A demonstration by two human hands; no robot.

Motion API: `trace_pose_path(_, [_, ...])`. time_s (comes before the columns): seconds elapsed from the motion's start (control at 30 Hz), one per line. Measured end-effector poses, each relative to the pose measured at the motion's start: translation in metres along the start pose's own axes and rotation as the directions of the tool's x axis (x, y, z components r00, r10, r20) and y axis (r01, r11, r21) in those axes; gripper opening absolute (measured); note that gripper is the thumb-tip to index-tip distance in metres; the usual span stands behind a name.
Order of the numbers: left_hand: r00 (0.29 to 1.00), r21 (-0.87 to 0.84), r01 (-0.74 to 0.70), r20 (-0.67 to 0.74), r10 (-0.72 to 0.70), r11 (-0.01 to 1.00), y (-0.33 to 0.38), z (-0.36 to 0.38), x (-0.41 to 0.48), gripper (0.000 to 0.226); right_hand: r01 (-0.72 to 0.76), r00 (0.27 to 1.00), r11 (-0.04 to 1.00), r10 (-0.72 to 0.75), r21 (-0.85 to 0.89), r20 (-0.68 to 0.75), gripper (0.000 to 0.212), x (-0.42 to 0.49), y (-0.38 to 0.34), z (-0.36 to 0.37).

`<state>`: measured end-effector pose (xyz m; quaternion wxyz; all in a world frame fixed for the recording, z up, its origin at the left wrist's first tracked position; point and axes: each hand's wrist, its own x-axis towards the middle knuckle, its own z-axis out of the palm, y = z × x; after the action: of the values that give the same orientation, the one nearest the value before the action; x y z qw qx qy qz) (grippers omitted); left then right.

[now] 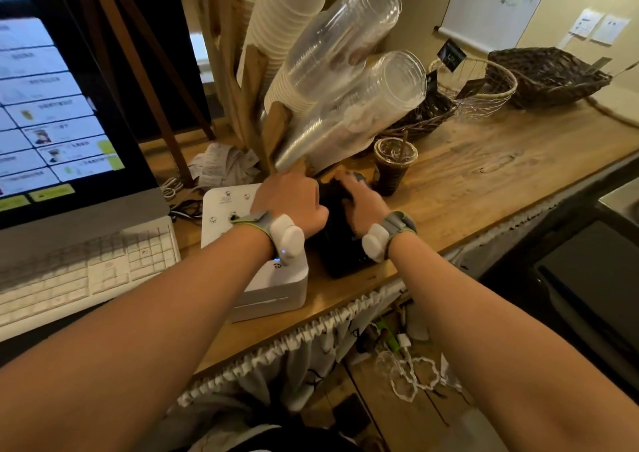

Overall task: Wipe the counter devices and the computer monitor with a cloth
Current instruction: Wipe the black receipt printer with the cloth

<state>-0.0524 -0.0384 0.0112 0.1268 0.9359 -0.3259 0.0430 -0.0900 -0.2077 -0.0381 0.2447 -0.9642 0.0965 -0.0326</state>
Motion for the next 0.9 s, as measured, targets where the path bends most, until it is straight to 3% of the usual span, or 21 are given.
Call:
trace_pose_path(0.1, [0.997,-0.031,0.058,-0.052,-0.060,0.998,-0.010,-0.004,-0.002,0.020,-0.088,0.996,0.996,0.088,0.001,-0.028,0.060,-0.003,-0.010,-0.005])
trace_pose_path(0.2, [0.991,-0.046,0.097,-0.084,-0.101,0.994,-0.024,0.000,-0.004,0.020,0.019,1.000,1.000,-0.019,0.006,0.006,0.062,-0.014,-0.022,0.017])
trace_pose_path(0.37, [0.964,0.038,0.253,-0.099,-0.249,0.967,-0.056,0.009,-0.012,0.046,0.054,0.997,0.994,-0.059,0.098,0.048,0.058,-0.027,-0.010,0.018])
trace_pose_path(0.5, [0.901,0.037,0.422,-0.125,-0.414,0.906,-0.063,0.008,-0.014,0.064,0.091,0.996,0.981,-0.092,0.172,0.001,0.049,-0.033,-0.003,0.007])
trace_pose_path(0.63, [0.817,-0.111,0.561,-0.082,-0.570,0.820,-0.078,0.004,-0.022,0.076,-0.053,0.965,0.949,0.129,0.311,-0.227,0.033,-0.020,0.004,-0.021])
trace_pose_path(0.7, [0.787,-0.188,0.600,-0.036,-0.616,0.778,-0.087,0.005,-0.028,0.084,-0.245,0.924,0.905,0.326,0.348,-0.197,0.024,-0.009,0.010,-0.030])
trace_pose_path(0.8, [0.681,-0.431,0.690,0.115,-0.723,0.582,-0.099,0.013,-0.041,0.101,-0.433,0.854,0.763,0.518,0.480,-0.052,0.035,-0.004,0.026,-0.036])
trace_pose_path(0.83, [0.634,-0.553,0.705,0.212,-0.743,0.444,-0.103,0.014,-0.046,0.098,-0.465,0.841,0.730,0.541,0.501,-0.007,0.041,-0.004,0.032,-0.036])
trace_pose_path(0.9, [0.618,-0.730,0.669,0.443,-0.650,0.139,-0.106,0.016,-0.057,0.065,-0.488,0.849,0.723,0.522,0.490,0.076,0.040,-0.009,0.039,-0.032])
